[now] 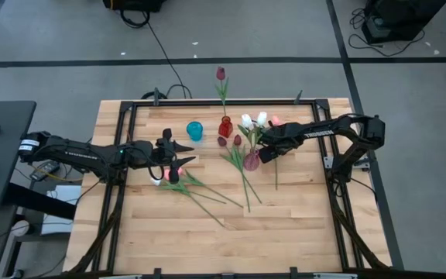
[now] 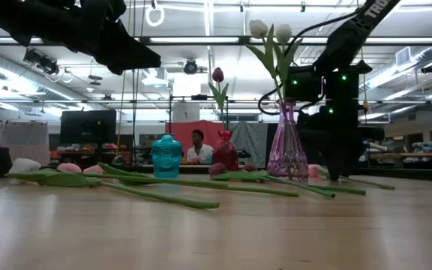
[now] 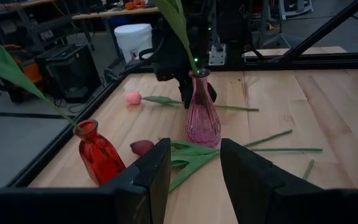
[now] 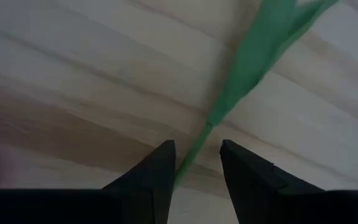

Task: Sort flowers into vase by color
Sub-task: Put the right pink flower into the blue vase

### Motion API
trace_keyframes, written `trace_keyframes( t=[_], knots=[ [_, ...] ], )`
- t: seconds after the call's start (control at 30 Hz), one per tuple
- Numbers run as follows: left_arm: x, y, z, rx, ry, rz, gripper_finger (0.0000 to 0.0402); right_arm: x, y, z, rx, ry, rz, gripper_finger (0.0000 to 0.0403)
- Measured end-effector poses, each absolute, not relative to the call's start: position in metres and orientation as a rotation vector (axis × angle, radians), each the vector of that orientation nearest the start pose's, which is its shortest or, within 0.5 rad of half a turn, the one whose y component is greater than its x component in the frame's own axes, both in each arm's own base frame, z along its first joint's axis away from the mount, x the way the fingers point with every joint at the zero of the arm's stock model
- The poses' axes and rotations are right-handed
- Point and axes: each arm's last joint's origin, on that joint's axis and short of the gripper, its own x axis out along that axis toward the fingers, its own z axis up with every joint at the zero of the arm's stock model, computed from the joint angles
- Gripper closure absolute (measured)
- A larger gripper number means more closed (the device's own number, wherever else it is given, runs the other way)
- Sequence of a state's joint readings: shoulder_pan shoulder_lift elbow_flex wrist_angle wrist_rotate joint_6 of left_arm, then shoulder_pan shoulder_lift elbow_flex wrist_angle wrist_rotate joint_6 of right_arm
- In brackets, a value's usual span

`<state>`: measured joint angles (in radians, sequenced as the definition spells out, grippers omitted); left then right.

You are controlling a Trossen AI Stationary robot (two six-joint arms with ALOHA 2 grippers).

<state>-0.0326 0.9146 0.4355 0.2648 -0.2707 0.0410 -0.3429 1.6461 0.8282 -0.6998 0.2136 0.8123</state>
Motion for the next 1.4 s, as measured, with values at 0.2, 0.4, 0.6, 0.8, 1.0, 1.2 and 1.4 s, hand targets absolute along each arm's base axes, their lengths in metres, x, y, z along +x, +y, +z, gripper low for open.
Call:
trace_keyframes(
  t=[0.2,0.4,0.6,0.8,1.0,1.2,1.4],
  knots=[
    [0.198,0.001,0.233,0.073,0.217,0.233,0.0255,0.237,-0.094,0.130,0.720,1.253,-1.045,0.0292],
    [0.198,0.001,0.233,0.072,0.217,0.233,0.0255,0.239,-0.095,0.130,0.706,1.254,-1.035,0.0365],
    [0.198,0.001,0.233,0.072,0.216,0.233,0.0255,0.247,-0.101,0.142,0.648,1.259,-1.028,0.0388],
    [0.198,0.001,0.233,0.072,0.216,0.233,0.0255,0.248,-0.112,0.165,0.612,1.332,-1.057,0.0396],
    [0.198,0.001,0.232,0.058,0.219,0.234,0.0255,0.240,-0.126,0.173,0.559,1.403,-1.078,0.0396],
    [0.197,0.001,0.232,0.057,0.224,0.233,0.0255,0.226,-0.136,0.174,0.533,1.502,-1.077,0.0395],
    [0.197,0.001,0.232,0.055,0.224,0.233,0.0255,0.220,-0.141,0.178,0.526,1.516,-1.064,0.0395]
  ],
)
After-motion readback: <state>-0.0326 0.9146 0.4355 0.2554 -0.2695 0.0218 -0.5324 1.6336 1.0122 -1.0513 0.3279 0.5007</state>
